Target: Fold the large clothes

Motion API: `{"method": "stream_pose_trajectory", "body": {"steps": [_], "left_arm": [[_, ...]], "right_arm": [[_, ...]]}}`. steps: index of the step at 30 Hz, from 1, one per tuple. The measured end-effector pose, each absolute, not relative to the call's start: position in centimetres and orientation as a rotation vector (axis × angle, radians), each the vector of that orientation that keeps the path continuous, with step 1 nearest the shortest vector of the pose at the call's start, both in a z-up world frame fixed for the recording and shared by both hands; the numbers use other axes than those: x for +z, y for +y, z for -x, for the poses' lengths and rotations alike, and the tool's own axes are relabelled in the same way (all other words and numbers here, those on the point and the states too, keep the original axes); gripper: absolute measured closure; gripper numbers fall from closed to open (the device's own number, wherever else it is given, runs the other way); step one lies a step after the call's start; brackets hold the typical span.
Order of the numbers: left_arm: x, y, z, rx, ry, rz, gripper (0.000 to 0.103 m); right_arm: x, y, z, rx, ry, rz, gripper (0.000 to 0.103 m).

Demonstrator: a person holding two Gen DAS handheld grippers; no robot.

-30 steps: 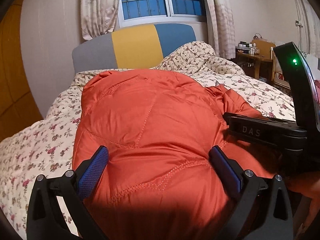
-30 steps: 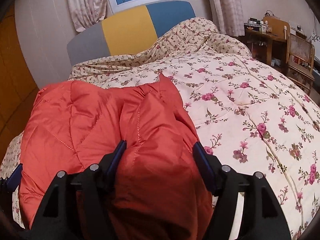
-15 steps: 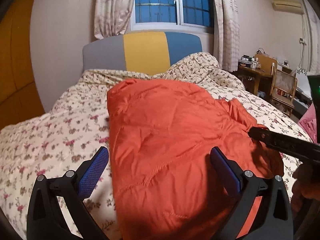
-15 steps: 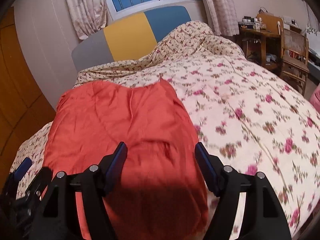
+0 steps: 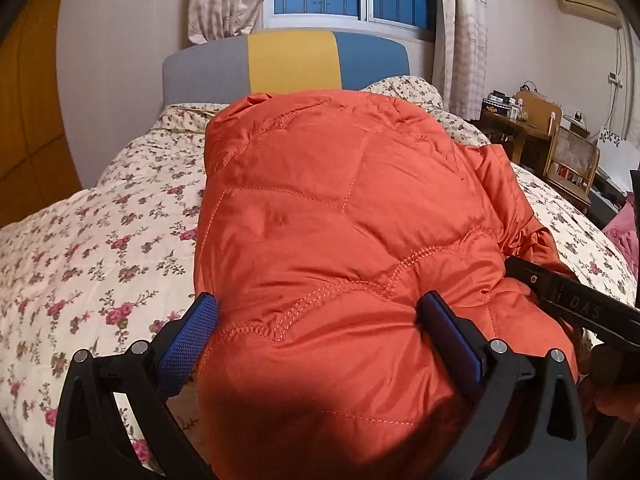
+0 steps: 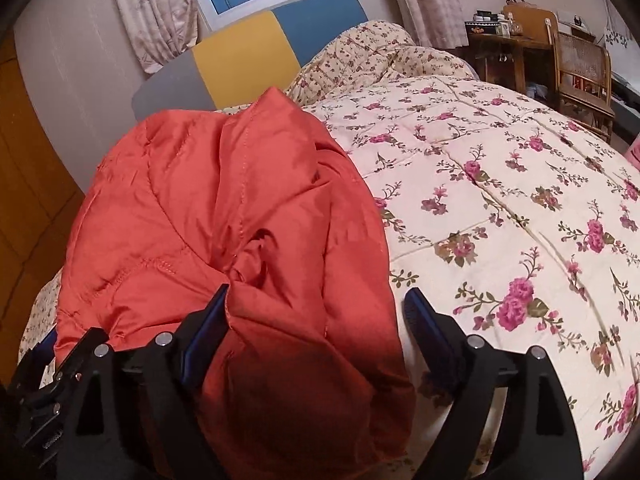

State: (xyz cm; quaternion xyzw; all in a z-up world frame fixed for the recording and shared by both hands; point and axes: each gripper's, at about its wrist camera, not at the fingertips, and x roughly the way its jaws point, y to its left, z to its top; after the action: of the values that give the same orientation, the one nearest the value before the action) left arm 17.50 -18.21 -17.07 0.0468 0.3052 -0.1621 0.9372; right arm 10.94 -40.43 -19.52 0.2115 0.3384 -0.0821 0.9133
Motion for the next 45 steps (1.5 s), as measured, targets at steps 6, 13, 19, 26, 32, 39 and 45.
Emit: {"method": "stream_pose_trajectory", "body": {"steps": [6, 13, 19, 26, 32, 39, 45], "left_arm": [[-15.7, -16.2, -16.6, -0.347, 0.682, -0.003, 0.003], [-14.7, -12.5, -17.4, -0.307, 0.764, 0.107, 0.003], [-14.0, -10.9, -18.6, -0.303, 0.770, 0.116, 0.003], [-13.3, -9.4, -20.6, -0.335, 0.780, 0.218, 0.003], [-14.2, -10.3, -22.1, -0.427, 0.851, 0.217, 0.003], [-15.5, -10.9, -23.4, -0.542, 0.923, 0.294, 0.003], [-17.3, -11.8, -24.3, -0.619, 1.010, 0.385, 0.003]], "right_arm": [[-18.2, -40.4, -10.4, -0.173, 0.721, -0.433, 0.019], [-16.0, -40.4, -9.8, -0.151, 0.766, -0.426, 0.017], [-14.0, -39.9, -9.4, -0.125, 0.754, -0.381, 0.013], [-12.4, -40.3, -10.5, -0.073, 0.740, -0.387, 0.010], [-13.4, -41.5, -13.3, -0.053, 0.797, -0.405, 0.007], [-16.8, -43.9, -16.0, 0.037, 0.883, -0.497, 0.002], [-19.4, -45.5, -17.5, 0.182, 0.935, -0.635, 0.002]]}}
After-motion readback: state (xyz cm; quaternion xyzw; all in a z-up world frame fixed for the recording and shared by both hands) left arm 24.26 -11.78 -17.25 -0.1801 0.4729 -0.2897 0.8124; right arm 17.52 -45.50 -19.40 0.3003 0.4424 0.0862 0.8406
